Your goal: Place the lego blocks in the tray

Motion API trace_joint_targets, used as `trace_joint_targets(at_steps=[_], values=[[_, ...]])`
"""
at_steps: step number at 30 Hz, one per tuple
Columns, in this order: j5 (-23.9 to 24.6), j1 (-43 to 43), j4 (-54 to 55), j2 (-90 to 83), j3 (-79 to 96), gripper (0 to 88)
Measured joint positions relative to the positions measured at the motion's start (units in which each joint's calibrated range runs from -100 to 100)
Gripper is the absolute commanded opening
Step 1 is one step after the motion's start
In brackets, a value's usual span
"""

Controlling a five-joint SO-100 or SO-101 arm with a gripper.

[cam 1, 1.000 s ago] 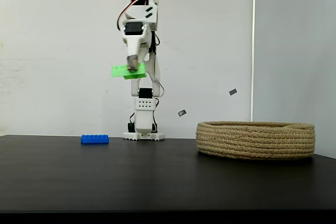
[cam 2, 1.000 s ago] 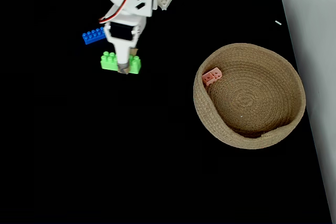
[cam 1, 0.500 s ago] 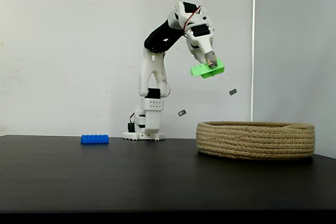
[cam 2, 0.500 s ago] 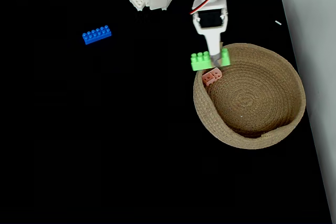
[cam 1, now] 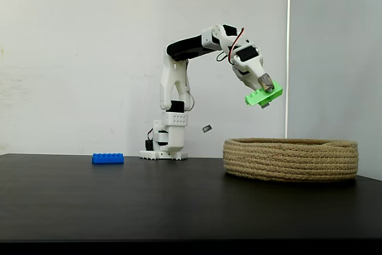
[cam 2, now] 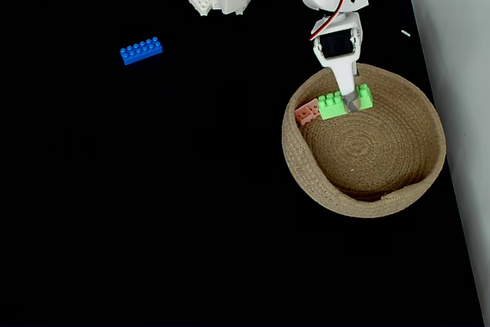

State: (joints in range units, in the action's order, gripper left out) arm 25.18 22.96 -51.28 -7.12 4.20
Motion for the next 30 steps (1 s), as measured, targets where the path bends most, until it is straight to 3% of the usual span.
trace_joint_targets(at_steps=[3, 15, 22, 30], values=[[1.3, -1.0, 0.2, 0.0, 0.5, 38.5], [-0.1, -7.7, -5.0, -3.2, 0.5, 42.4], [-7.0, -24.6, -10.5, -8.1, 6.9, 46.0], [-20.9, -40.6, -13.6, -8.1, 17.3, 43.2]])
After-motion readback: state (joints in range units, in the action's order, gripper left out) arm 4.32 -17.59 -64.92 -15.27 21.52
